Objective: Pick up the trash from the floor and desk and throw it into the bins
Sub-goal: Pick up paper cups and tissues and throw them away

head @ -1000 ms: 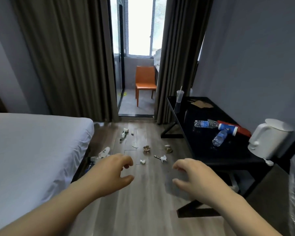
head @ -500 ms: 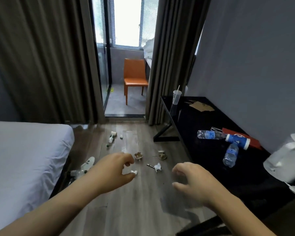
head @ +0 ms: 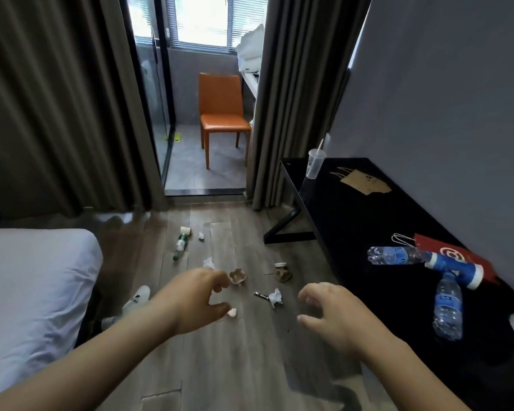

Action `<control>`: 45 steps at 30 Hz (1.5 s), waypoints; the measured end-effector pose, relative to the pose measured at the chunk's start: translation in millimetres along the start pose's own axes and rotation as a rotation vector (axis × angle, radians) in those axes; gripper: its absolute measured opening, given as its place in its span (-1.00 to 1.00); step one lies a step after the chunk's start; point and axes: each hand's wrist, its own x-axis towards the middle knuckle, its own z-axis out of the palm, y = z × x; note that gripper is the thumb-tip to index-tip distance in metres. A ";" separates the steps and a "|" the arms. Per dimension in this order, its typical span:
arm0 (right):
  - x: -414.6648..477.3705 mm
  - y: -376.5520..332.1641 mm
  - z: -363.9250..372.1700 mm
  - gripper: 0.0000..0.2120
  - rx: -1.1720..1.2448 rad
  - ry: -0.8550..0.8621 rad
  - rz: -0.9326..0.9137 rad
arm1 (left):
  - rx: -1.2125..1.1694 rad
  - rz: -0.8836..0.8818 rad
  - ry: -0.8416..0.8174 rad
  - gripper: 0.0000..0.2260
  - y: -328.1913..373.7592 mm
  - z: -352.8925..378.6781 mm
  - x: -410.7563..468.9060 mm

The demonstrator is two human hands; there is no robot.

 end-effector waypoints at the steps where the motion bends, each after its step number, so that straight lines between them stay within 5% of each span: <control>1: 16.3 4.2 -1.3 -0.65 0.008 -0.004 0.005 | 0.009 -0.007 0.001 -0.65 -6.4 -1.5 15.6; 16: 342.0 119.8 -34.4 -0.67 0.009 -0.157 -0.022 | -0.034 -0.196 -0.006 -0.72 -70.4 -10.6 295.6; 23: 452.3 164.1 13.9 -0.68 0.099 -0.239 0.077 | -0.102 -0.301 -0.116 -0.68 -110.2 41.1 390.7; 33: 529.5 214.7 184.7 -0.73 0.328 -0.198 0.367 | -0.121 -0.357 -0.286 -0.63 -214.6 194.3 490.5; 45: 636.3 323.6 478.3 -0.62 0.144 -0.312 0.333 | -0.132 -0.353 -0.372 -0.52 -349.3 495.8 587.8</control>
